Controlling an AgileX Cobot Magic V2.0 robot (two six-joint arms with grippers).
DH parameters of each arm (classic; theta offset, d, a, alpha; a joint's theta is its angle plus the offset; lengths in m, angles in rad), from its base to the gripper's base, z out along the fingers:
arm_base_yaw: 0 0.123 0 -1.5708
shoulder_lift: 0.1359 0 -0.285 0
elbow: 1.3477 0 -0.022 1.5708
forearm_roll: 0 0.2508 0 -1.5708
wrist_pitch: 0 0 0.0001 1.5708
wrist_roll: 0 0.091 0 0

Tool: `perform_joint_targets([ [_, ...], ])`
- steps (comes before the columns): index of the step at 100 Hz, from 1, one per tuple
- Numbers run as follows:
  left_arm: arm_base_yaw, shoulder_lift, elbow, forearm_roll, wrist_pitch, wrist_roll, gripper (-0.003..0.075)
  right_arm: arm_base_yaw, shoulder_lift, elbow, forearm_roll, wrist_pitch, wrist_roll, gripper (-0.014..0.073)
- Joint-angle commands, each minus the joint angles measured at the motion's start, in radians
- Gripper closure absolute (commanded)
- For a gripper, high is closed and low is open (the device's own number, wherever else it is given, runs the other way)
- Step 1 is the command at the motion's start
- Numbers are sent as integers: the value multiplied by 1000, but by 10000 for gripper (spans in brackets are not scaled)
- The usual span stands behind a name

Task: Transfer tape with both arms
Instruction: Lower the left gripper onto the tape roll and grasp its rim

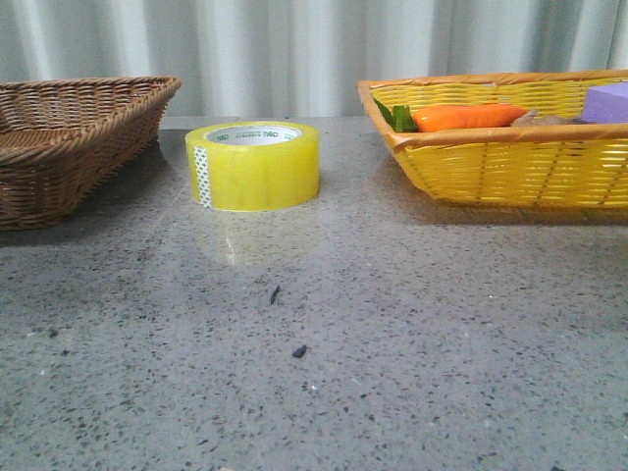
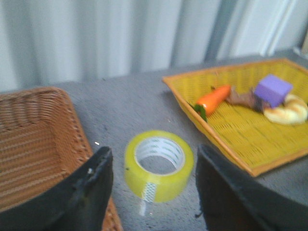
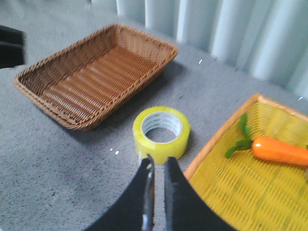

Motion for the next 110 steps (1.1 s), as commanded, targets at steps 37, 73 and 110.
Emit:
perform_joint_targets([
  [37,-25,624,-620,-12,382,13,373,-28,-578,360,-76,-260,129,653],
  [73,-25,857,-793,97,442,-5,284,-32,-583,360,-34,-152,154,654],
  [110,-21,943,-784,111,438,-25,265,-32,-583,360,-34,-135,153,654],
])
